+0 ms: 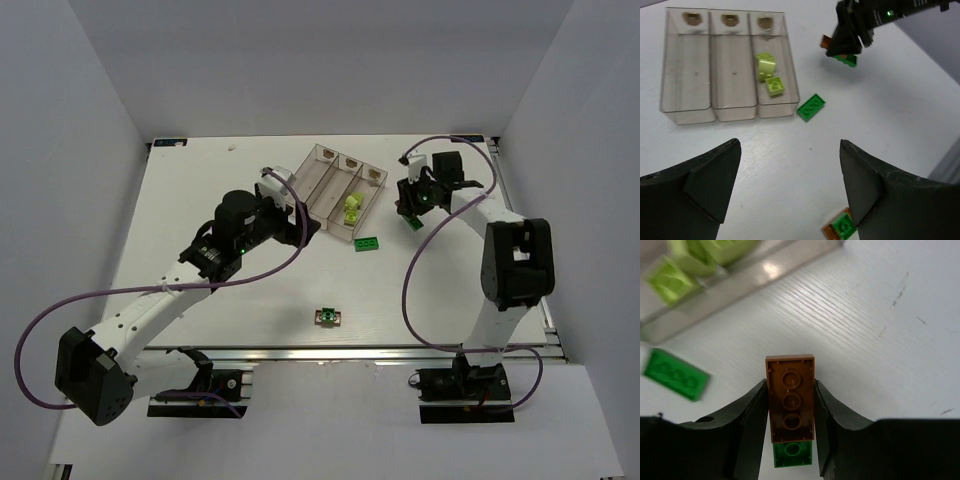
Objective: Sort the legos into containers by color
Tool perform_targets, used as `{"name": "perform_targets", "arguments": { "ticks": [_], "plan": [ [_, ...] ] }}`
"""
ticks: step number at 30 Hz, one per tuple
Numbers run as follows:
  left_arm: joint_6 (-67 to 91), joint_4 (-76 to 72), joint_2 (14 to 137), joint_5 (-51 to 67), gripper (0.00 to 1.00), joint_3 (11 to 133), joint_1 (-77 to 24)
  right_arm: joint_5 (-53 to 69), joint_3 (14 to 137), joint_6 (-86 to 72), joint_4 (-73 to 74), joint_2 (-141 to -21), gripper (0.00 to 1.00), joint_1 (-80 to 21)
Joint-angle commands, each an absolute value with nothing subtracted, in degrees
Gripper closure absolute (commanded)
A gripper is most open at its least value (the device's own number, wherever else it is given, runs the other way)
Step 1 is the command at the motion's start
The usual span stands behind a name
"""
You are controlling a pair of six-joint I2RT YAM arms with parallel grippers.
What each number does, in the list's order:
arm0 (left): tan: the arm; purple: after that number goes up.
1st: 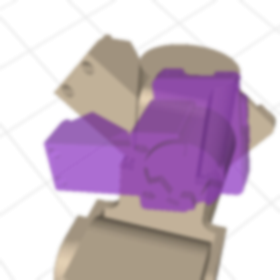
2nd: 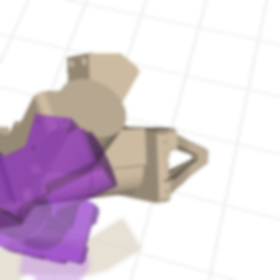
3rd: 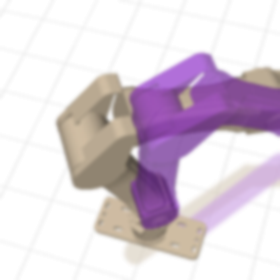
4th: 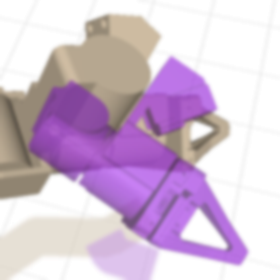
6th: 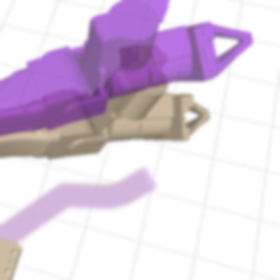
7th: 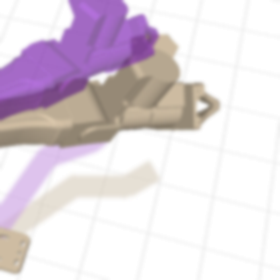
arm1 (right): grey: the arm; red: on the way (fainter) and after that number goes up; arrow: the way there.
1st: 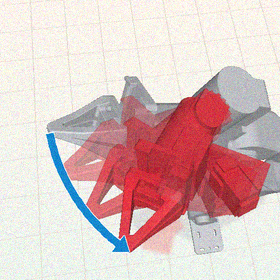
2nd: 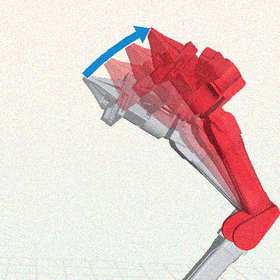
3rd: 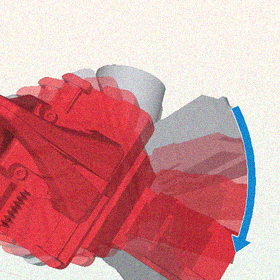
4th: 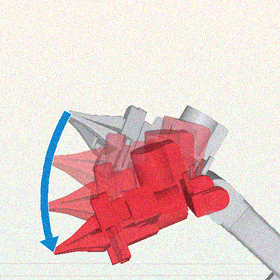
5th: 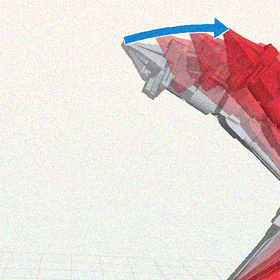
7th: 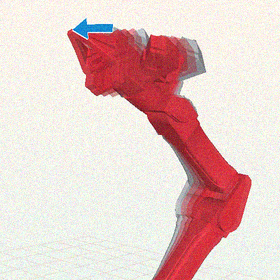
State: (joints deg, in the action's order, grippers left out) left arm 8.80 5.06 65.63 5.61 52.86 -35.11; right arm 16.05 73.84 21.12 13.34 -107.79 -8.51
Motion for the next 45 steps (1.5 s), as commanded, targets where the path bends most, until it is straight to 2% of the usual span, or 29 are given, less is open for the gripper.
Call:
{"name": "perform_targets", "arguments": {
  "ticks": [1, 6, 10, 16, 21, 24, 27, 34, 45],
  "plan": [
    [9.0, 2.0, 66.1, 17.9, 0.11, 52.0, -35.4, 30.3, 72.3, 13.7, 9.8, -98.3, 0.99, -7.6],
    [10.7, -4.6, 65.9, 28.5, 0.1, 49.7, -35.4, 44.7, 66.9, 3.4, 4.8, -88.7, 1.0, -7.0],
    [14.8, -13.0, 64.6, 33.9, 0.08, 46.9, -35.4, 57.4, 61.1, -9.0, -5.6, -83.1, 1.0, -5.8],
    [23.4, -29.1, 64.2, 39.6, 0.07, 40.5, -35.5, 67.6, 49.7, -37.6, -37.0, -77.2, 1.0, -5.1],
    [27.2, -33.4, 67.0, 40.8, 0.07, 39.5, -35.9, 68.9, 43.5, -55.8, -64.9, -76.0, 1.0, -5.2],
    [30.1, -36.7, 69.7, 41.7, 0.07, 38.8, -36.5, 68.1, 40.9, -65.5, -76.5, -75.9, 1.0, -5.4],
    [32.2, -39.8, 71.8, 41.6, 0.07, 38.3, -37.0, 67.3, 39.9, -66.9, -77.3, -74.3, 1.0, -6.8],
    [35.4, -44.3, 75.0, 40.7, 0.08, 38.1, -37.9, 63.6, 38.4, -57.3, -68.5, -68.6, 1.0, -11.0],
    [36.2, -47.0, 75.1, 43.1, 0.09, 37.3, -40.2, 61.3, 37.0, -52.1, -65.7, -68.6, 1.0, -15.2]
  ]
}}
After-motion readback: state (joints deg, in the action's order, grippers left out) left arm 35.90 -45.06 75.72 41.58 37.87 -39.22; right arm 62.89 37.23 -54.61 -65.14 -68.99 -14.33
